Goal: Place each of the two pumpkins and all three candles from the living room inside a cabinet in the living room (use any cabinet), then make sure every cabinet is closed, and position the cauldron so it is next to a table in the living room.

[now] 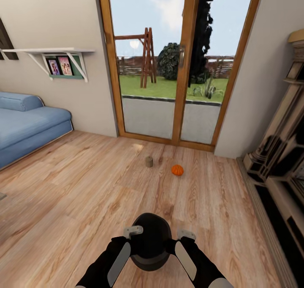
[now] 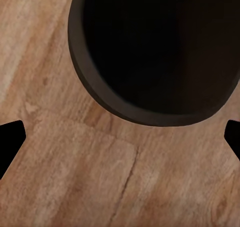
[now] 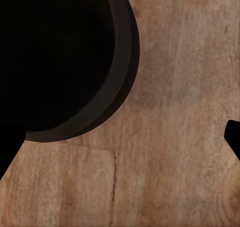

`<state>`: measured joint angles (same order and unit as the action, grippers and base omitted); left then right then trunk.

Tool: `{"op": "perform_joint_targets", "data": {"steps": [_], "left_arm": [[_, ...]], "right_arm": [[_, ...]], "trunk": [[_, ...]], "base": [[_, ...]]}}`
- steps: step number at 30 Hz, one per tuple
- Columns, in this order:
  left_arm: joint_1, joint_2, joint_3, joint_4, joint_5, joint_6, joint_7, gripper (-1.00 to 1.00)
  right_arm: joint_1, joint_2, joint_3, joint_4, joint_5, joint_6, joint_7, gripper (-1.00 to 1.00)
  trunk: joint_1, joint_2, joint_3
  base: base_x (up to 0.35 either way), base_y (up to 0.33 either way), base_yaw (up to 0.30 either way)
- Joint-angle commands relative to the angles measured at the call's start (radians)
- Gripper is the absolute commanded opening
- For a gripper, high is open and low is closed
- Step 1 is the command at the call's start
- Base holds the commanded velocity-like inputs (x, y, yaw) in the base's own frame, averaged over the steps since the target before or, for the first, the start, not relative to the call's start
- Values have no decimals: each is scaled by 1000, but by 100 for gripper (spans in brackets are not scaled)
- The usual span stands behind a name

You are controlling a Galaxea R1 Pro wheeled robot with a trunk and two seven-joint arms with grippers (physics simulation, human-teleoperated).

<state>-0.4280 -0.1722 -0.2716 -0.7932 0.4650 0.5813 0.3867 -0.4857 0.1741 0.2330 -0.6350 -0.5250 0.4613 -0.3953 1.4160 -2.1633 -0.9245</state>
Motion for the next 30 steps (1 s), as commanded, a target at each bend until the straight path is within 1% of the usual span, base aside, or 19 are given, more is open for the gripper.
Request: {"op": "perform_joint_targets", "data": {"steps": [1, 3, 12, 30], "left_arm": [[0, 0, -3, -1, 10, 2, 9, 100], [-1, 0, -3, -1, 10, 3, 9, 100], [-1, 1, -3, -3, 10, 2, 9, 100], [-1, 5, -1, -1, 14, 2, 9, 100]], "right_arm": [[-1, -1, 5, -2, -10, 2, -10, 100], [-1, -1, 5, -2, -10, 2, -10, 100], [-1, -1, 5, -2, -9, 2, -10, 100], [-1, -1, 5, -2, -9, 2, -10, 100]], "trunk": [[4, -8, -4], [11, -22, -10], [11, -22, -10], [11, -22, -10]], "base": [[0, 0, 0], [0, 0, 0], [2, 0, 0], [97, 65, 0]]}}
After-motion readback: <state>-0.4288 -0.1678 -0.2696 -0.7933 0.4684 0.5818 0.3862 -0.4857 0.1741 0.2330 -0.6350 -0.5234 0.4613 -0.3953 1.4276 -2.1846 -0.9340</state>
